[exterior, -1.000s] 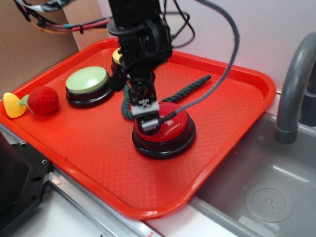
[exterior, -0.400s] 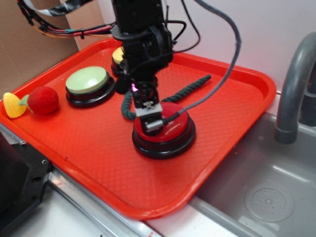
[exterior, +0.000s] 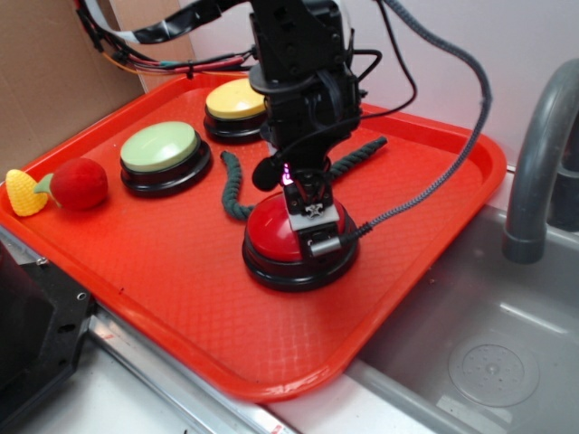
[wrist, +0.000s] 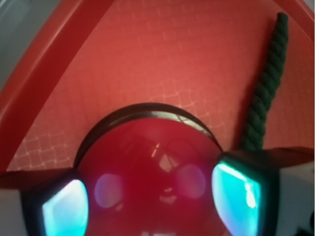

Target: Push the red button.

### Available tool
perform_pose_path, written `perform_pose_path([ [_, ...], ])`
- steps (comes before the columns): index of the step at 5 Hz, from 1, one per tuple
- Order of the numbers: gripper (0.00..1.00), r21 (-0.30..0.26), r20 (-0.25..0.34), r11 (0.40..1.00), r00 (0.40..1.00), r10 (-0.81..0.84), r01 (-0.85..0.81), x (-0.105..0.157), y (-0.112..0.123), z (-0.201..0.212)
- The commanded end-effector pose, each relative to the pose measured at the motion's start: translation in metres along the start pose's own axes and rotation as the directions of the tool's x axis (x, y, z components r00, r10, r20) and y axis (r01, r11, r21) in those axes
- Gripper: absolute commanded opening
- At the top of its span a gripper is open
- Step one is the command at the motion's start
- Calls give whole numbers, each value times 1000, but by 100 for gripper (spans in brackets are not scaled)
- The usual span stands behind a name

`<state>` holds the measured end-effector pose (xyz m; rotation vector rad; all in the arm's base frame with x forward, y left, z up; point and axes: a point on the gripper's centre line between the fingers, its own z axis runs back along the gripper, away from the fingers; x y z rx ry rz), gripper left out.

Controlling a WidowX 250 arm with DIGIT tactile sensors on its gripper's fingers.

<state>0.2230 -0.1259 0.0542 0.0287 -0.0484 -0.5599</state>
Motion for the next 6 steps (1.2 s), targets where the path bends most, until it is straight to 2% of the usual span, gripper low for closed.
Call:
perform_pose_path([
  [1,100,7,29,1000,1000,-2,2,5,-11,20],
  [2,100,52,24,999,1000,11,-12,2,-6,39],
  [4,100,35,78,998,996,52,-55,-4,0,62],
  [5,100,4,48,999,997,54,-54,-9,-1,74],
  [6,100,18,60,997,996,72,-74,-14,-1,87],
])
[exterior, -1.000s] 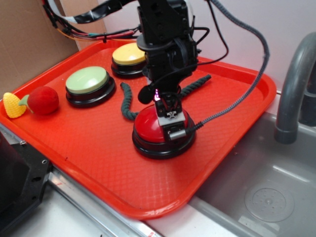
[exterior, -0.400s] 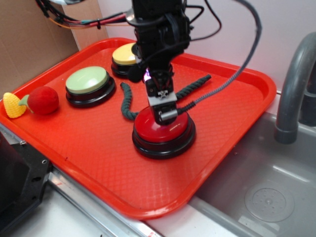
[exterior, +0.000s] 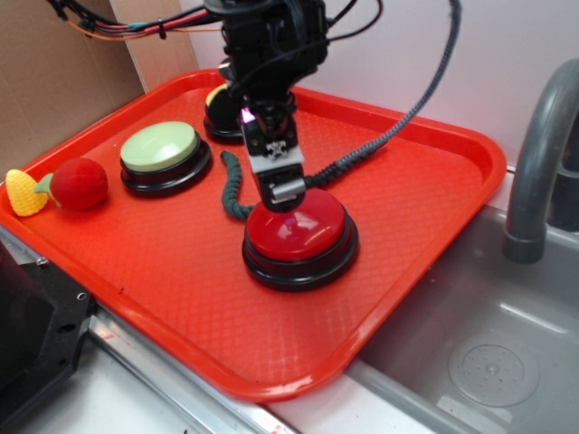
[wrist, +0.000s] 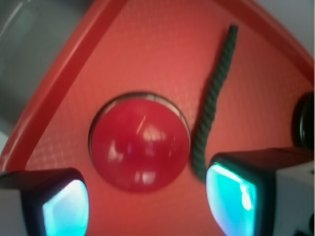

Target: Push the red button.

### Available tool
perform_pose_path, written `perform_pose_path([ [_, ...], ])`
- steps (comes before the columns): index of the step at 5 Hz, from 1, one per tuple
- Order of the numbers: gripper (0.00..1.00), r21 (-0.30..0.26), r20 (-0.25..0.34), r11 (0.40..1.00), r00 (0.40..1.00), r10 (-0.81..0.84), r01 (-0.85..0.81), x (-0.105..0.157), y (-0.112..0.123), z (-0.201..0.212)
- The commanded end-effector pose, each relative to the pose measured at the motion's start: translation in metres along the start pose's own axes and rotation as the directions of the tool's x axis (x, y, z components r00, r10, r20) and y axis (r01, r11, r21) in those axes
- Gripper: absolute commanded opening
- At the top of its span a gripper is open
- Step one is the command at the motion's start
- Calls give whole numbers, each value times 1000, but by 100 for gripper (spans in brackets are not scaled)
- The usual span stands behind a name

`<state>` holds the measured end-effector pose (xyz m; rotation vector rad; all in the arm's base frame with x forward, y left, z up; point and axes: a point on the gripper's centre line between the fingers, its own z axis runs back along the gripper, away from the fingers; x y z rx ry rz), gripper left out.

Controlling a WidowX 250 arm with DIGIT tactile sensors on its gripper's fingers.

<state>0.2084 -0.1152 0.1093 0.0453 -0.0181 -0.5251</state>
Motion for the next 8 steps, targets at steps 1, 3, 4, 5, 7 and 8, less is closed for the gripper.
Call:
perform_pose_path([
  [1,100,14,90,999,995,43,-45,-1,-4,34],
  [3,100,22,93,997,993,69,-71,-6,-5,51],
  [4,100,21,93,997,993,76,-78,-8,-6,56],
  [5,100,21,95,996,992,83,-85,-10,-7,61],
  [7,100,9,113,994,988,106,-107,-19,-11,76],
  [8,100,25,152,991,980,126,-131,-31,-13,90],
])
